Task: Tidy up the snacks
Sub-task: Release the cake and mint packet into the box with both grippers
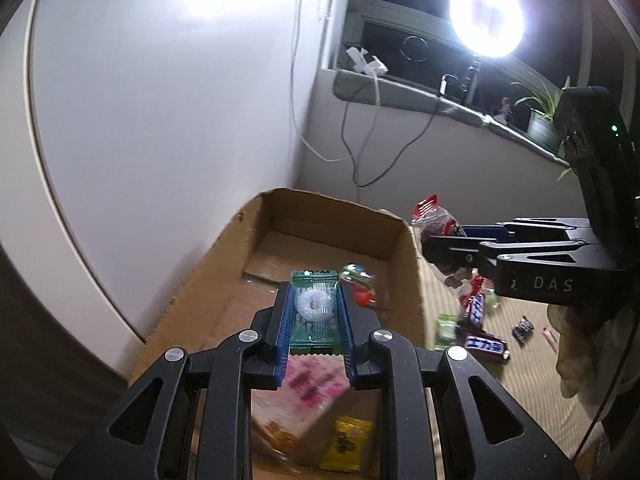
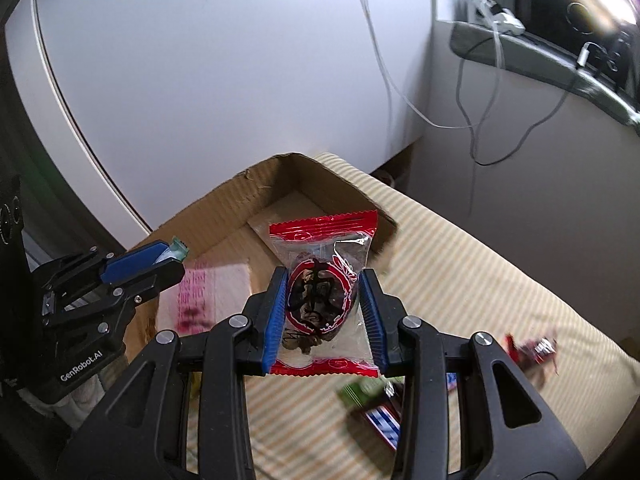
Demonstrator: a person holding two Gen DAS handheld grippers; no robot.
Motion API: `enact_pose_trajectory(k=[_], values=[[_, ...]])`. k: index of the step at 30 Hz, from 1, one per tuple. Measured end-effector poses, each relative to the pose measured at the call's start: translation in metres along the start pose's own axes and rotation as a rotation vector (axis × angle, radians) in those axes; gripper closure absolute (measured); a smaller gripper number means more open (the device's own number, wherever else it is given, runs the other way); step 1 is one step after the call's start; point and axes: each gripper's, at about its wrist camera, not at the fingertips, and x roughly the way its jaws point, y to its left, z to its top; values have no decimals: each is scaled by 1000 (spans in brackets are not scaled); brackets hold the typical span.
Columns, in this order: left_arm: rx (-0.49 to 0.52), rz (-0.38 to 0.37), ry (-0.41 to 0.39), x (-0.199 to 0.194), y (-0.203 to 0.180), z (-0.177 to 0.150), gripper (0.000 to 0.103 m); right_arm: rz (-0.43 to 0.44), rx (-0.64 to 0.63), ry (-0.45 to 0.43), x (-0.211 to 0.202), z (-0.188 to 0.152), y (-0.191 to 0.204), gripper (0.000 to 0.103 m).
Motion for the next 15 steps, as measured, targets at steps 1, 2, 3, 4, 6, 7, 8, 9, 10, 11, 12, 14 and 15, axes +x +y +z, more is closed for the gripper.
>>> enact_pose_trajectory(k=[1, 2, 3, 4, 6, 7, 8, 9, 10, 11, 12, 14, 15], values=[[-2, 6, 1, 2, 3, 0, 83, 4, -3, 4, 5, 3, 2, 66], [-6, 12, 4, 4, 6, 1, 83, 6, -6, 7, 8, 5, 4, 66], [-10, 16, 7, 6, 9, 2, 83, 11, -10, 14, 15, 8, 6, 66], [-15, 19, 9, 7, 11, 2, 83, 15, -12, 17, 18, 10, 6, 66], [-22, 24, 13, 10, 16, 2, 83, 25, -21, 30, 28, 13, 10, 66], [-23, 26, 15, 12, 17, 2, 83, 25, -24, 35, 32, 14, 11, 66], [-25, 27, 17, 13, 18, 2, 83, 28, -27, 43, 38, 16, 13, 66], [-26, 28, 20, 15, 19, 2, 83, 31, -28, 48, 41, 16, 12, 66], [-26, 30, 21, 16, 20, 2, 83, 33, -30, 53, 45, 18, 13, 66], [-27, 29, 23, 17, 20, 1, 83, 33, -31, 58, 49, 19, 13, 66], [-28, 29, 24, 17, 20, 2, 82, 33, -33, 61, 52, 19, 13, 66], [-28, 31, 25, 18, 21, 2, 81, 34, -34, 68, 57, 20, 14, 66], [-28, 31, 24, 19, 21, 2, 81, 37, -34, 72, 60, 21, 14, 66]])
